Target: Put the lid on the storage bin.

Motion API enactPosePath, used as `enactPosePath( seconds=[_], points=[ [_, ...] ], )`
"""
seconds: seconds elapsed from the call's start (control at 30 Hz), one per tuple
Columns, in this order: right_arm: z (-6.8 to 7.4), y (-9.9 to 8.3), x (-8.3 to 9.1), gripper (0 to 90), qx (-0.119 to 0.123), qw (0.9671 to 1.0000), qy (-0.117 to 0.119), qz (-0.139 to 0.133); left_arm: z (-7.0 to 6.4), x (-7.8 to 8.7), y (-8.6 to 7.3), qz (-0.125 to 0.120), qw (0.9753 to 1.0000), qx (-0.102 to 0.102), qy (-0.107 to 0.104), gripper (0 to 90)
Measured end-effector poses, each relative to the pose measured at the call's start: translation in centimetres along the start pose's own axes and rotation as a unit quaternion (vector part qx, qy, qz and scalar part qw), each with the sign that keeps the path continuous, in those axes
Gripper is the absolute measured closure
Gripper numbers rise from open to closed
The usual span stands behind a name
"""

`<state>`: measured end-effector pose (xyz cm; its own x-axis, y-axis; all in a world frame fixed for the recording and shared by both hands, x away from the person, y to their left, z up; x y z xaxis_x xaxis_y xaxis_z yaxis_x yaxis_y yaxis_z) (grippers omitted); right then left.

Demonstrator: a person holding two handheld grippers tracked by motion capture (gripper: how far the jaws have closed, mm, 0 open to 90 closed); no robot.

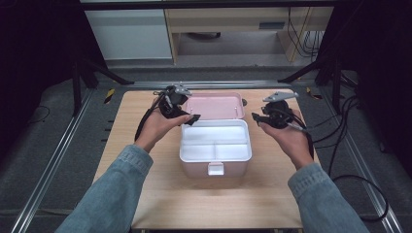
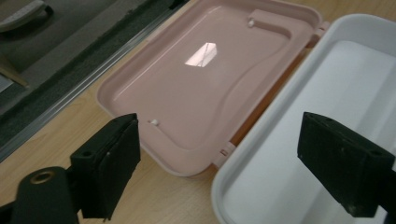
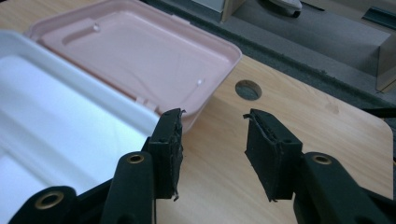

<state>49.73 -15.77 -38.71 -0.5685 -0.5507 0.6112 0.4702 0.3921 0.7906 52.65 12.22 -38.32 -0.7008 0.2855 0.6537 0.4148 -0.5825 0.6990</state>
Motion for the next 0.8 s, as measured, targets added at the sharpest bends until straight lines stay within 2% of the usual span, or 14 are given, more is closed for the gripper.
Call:
enactPosePath(
  seconds=[0.1,0.17,0.3,0.4,0.57,0.6,0.8],
  points=[
    [-0.8,1.8,-1.2,58.0,-0.012,0.9999,0.01,0.001,1.1,-0.4,-0.2,0.008,0.9999,0.009,0.008,19.8],
    [-1.2,2.8,-2.3,59.8,-0.019,0.9996,0.018,0.004,1.7,-0.7,-0.4,0.011,0.9996,0.015,0.021,20.3],
    [-2.0,3.7,-4.2,61.9,-0.029,0.9992,0.024,0.015,3.1,-1.5,-0.6,0.011,0.9984,0.043,0.035,21.3],
    [-2.7,4.3,-5.8,63.5,-0.044,0.9985,0.029,0.014,3.7,-2.4,-0.8,0.017,0.9974,0.056,0.043,23.1],
    [-4.1,4.6,-7.8,67.0,-0.072,0.9971,0.021,0.01,4.5,-3.9,-0.7,0.022,0.995,0.068,0.07,30.6],
    [-4.1,4.6,-7.8,67.0,-0.072,0.9971,0.021,0.01,4.5,-3.9,-0.7,0.022,0.995,0.068,0.07,32.4],
    [-5.4,3.8,-10.5,67.7,-0.099,0.9948,0.012,0.022,5.1,-5.6,-0.6,0.027,0.9918,0.083,0.093,35.5]
  ],
)
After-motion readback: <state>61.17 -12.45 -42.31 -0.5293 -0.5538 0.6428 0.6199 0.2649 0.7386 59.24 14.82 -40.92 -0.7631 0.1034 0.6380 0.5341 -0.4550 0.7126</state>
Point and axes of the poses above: each handheld gripper's, and its own axes: x roughly backward along the jaws, y roughly out of its top, z roughly to its left, the point moved 6 cm from there along -x, roughly forward along the jaws, and after that the axes turned 13 degrees about y, right-handed, at the moved point
